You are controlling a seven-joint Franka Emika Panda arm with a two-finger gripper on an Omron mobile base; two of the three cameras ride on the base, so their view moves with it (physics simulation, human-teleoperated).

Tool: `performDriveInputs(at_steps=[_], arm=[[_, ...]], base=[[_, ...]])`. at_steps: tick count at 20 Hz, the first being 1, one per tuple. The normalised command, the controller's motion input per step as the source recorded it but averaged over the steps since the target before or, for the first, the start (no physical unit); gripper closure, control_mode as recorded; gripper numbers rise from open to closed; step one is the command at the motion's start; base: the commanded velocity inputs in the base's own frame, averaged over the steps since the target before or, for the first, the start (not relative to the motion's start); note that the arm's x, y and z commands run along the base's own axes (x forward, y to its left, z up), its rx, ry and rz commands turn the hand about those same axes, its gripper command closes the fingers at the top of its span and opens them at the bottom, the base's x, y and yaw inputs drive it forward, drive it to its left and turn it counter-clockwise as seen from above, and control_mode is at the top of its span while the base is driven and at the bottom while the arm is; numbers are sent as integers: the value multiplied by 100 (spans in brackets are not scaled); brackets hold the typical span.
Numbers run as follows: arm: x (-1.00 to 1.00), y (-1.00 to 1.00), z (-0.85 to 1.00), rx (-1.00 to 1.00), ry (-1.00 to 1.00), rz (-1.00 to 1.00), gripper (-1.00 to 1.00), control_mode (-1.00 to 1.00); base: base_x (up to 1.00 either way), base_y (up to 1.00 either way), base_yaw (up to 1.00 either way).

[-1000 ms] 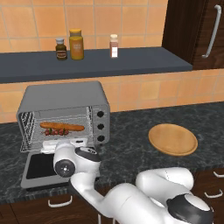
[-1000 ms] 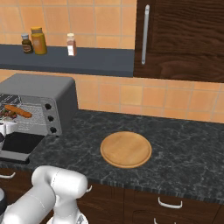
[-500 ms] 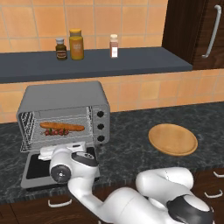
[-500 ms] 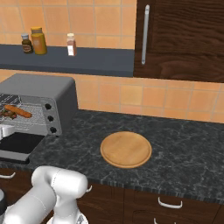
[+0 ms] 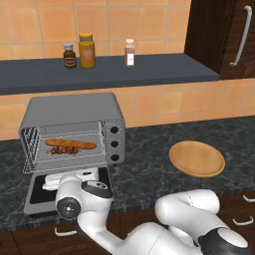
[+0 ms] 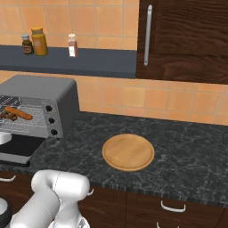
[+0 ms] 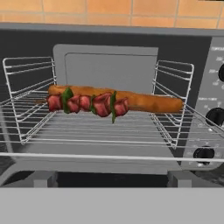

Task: Pick up the kebab skewer and baguette bread, and place them inside the toaster oven. Close the toaster oven door and start by setting the timer.

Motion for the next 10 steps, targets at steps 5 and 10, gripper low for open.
performDriveInputs(at_steps=[5, 10], arm=[[24, 0, -6, 0, 0, 0, -100, -100], [27, 0, 0, 0, 0, 0, -100, -100]], base=[[0, 0, 0], [0, 0, 0]])
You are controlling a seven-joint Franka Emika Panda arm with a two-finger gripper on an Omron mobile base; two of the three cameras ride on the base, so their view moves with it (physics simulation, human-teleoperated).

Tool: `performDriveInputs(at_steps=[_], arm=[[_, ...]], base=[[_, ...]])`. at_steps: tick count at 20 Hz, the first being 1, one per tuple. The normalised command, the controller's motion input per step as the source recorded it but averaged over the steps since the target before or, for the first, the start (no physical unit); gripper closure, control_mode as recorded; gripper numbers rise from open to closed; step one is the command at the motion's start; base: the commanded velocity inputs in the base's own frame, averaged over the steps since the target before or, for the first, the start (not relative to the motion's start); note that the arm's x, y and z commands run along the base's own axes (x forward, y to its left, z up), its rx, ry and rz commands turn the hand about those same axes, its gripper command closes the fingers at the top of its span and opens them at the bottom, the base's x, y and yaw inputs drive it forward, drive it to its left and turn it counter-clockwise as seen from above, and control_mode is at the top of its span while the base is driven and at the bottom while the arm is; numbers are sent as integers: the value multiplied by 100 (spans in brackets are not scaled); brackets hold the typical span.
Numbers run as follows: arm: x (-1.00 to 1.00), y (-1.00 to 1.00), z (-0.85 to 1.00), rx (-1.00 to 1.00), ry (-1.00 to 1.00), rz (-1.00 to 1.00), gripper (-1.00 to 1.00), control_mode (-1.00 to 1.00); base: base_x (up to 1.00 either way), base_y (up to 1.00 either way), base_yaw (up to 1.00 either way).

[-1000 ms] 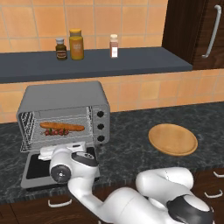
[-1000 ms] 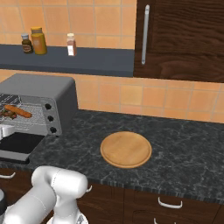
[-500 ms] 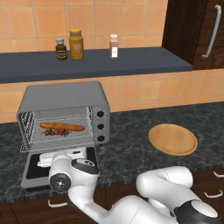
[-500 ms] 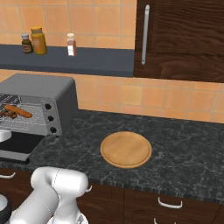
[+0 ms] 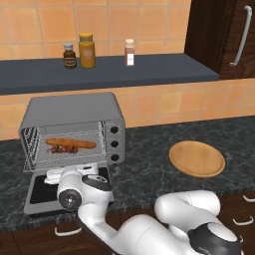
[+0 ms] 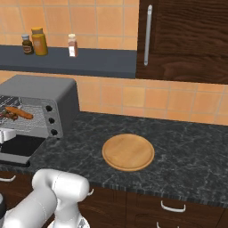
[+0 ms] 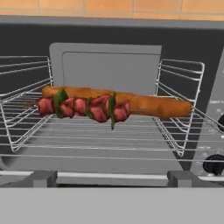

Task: Pick up the kebab skewer and baguette bread, and place them inside the toaster oven. Close the toaster oven door and start by setting the timer.

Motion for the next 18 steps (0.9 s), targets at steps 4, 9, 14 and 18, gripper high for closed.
performDriveInputs(at_steps=[4, 9, 14, 18], arm=[[6, 0, -13, 0, 0, 0, -100, -100], [23, 0, 0, 0, 0, 0, -100, -100], [33, 0, 0, 1, 0, 0, -100, -100], [31, 0, 3, 2, -1, 0, -100, -100]], base=[[0, 0, 0], [0, 0, 0], [0, 0, 0], [0, 0, 0]])
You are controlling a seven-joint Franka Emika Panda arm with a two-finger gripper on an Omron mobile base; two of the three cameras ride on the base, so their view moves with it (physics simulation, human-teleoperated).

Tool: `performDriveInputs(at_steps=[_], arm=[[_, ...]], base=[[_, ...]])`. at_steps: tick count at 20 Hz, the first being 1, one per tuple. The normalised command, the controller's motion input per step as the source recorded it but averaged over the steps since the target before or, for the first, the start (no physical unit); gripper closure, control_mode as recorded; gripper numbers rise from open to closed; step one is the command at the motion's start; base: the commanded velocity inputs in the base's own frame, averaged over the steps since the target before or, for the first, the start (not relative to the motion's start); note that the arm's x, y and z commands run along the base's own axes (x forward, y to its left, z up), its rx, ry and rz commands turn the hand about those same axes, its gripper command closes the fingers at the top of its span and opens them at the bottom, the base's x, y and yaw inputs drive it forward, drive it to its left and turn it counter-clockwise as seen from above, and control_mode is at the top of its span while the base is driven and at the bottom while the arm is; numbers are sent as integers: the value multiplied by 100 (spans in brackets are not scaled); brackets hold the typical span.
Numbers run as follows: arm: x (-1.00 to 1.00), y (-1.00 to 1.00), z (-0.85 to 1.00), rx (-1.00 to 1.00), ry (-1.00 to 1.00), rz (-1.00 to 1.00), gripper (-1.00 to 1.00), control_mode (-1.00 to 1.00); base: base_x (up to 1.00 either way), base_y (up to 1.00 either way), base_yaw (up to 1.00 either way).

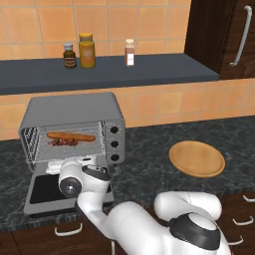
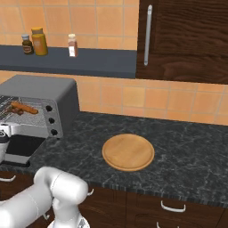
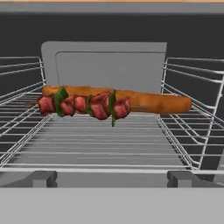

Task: Pick up the kebab skewer and baguette bread, and place them inside the toaster oven. Close the toaster oven door and start by setting the timer.

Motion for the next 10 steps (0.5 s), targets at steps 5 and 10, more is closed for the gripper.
performDriveInputs(at_steps=[5, 10], arm=[[41, 0, 0, 3, 0, 0, -100, -100], [38, 0, 0, 1, 0, 0, -100, -100]], base=[[0, 0, 0], [0, 0, 0]])
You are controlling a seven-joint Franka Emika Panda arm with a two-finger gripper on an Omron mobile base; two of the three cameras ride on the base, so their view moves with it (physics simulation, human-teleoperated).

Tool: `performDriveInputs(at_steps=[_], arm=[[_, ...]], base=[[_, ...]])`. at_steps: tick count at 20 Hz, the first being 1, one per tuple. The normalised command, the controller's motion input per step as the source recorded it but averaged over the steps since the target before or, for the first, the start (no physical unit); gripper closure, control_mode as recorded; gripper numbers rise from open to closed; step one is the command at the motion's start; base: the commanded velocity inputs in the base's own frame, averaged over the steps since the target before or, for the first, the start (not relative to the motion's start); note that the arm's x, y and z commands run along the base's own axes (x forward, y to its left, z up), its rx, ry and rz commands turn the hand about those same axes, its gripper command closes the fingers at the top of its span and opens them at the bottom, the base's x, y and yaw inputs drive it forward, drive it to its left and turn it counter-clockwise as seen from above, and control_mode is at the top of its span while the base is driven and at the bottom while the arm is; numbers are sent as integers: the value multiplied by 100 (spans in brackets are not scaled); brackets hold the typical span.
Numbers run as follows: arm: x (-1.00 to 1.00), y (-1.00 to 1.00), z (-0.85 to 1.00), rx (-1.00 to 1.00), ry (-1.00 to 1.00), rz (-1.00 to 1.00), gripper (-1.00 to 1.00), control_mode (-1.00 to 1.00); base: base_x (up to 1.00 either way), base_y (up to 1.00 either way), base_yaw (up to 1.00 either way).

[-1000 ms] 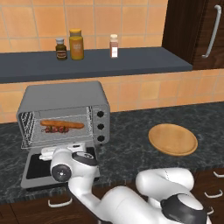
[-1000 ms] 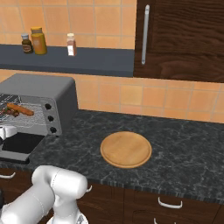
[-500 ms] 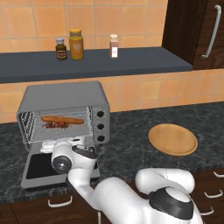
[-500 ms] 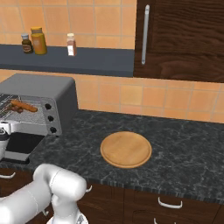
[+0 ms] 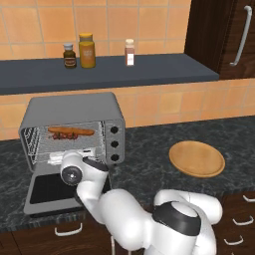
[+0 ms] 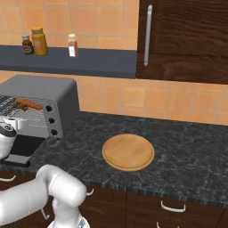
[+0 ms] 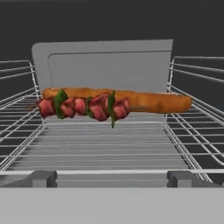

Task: Pick up the kebab skewer and baguette bread, and place them inside the toaster oven. Close the toaster oven door and start by setting the timer.

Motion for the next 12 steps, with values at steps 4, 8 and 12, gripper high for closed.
performDriveInputs(at_steps=[4, 8, 12], arm=[[34, 0, 0, 0, 0, 0, -100, -100], [33, 0, 0, 0, 0, 0, -100, -100], [29, 0, 0, 0, 0, 0, -100, -100]], base=[[0, 0, 0], [0, 0, 0], [0, 0, 0]])
